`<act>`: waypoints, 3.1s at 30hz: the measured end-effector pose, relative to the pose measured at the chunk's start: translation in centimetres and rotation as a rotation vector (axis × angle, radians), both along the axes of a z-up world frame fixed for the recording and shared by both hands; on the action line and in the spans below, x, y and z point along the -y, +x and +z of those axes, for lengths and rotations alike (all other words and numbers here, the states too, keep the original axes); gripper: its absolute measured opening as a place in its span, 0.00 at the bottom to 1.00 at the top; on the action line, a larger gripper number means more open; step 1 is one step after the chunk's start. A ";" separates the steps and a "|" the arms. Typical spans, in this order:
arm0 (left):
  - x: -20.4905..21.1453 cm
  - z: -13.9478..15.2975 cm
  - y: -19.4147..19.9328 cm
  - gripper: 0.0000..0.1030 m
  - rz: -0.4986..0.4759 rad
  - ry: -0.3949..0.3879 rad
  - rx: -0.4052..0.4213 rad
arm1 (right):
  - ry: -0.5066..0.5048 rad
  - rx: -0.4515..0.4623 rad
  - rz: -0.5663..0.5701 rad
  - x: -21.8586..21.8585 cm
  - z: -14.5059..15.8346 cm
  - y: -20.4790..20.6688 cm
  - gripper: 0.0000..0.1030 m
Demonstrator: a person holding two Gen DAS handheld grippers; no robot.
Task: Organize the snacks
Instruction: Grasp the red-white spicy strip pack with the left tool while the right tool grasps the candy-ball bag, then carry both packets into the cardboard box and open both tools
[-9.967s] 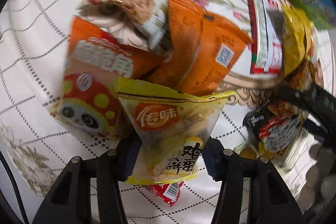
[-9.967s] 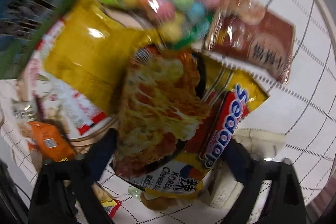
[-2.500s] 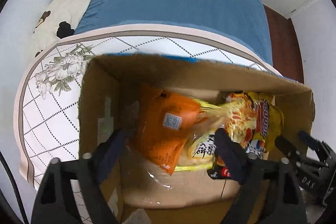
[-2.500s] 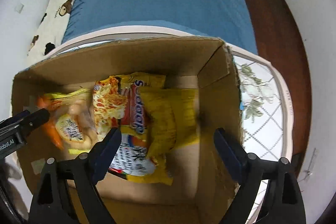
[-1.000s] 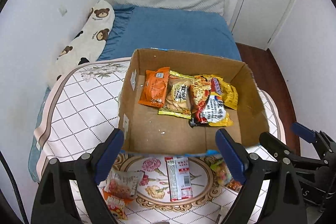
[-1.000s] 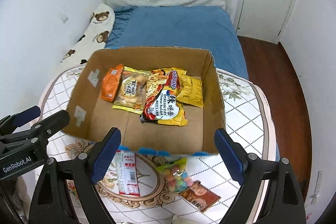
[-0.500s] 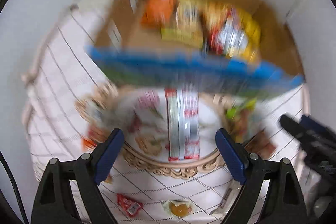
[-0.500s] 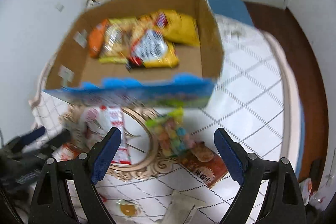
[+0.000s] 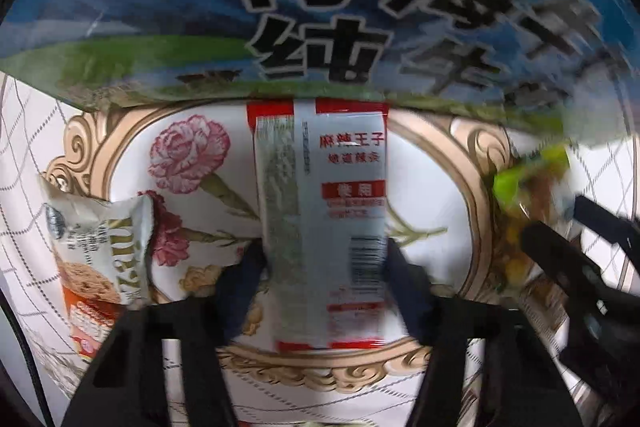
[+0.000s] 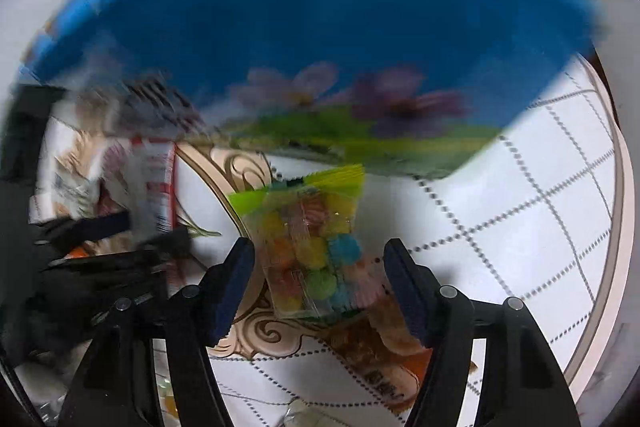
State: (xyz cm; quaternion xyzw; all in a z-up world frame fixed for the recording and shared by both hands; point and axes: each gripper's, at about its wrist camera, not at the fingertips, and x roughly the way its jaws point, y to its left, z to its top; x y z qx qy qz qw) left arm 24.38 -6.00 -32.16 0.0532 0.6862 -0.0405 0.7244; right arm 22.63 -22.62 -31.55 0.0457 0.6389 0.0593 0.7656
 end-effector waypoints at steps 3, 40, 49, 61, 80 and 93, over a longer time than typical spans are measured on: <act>-1.2 0.2 -1.3 0.49 0.004 0.011 -0.011 | -0.046 -0.061 -0.002 -1.0 -1.7 0.2 0.66; -4.4 -0.6 -6.5 0.45 0.004 -0.035 -0.070 | 0.067 -0.205 -0.181 -8.1 -6.2 -6.0 0.50; -3.4 9.4 -6.2 0.45 -0.064 -0.168 0.049 | 0.175 -0.107 -0.174 -8.0 0.9 -6.7 0.50; -1.5 20.9 3.8 0.45 -0.098 -0.293 0.182 | 0.272 0.153 -0.160 -5.0 14.7 0.8 0.50; 0.6 7.5 15.8 0.45 -0.047 -0.182 -0.193 | 0.113 -0.033 -0.161 -4.3 5.3 14.1 0.50; 0.1 6.4 15.1 0.85 -0.037 -0.148 -0.201 | 0.064 -0.134 -0.124 -3.3 2.8 14.4 0.92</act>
